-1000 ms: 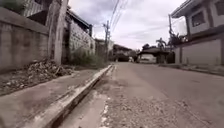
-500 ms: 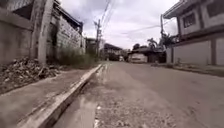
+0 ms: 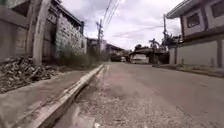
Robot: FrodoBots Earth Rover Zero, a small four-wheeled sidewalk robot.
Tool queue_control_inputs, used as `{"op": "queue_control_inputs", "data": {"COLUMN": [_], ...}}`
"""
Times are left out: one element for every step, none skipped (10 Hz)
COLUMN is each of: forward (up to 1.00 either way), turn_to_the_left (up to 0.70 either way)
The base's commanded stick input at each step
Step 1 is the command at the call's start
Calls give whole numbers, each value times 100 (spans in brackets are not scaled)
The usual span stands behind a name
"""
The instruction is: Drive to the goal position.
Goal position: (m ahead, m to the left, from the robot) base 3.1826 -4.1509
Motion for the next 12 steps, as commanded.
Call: {"op": "queue_control_inputs", "data": {"forward": [70, 70, 70, 70, 70, 70, 70, 70, 70, 70, 70, 70], "turn_to_the_left": [0, 0, 0, 0, 0, 0, 0, 0, 0, 0, 0, 0]}}
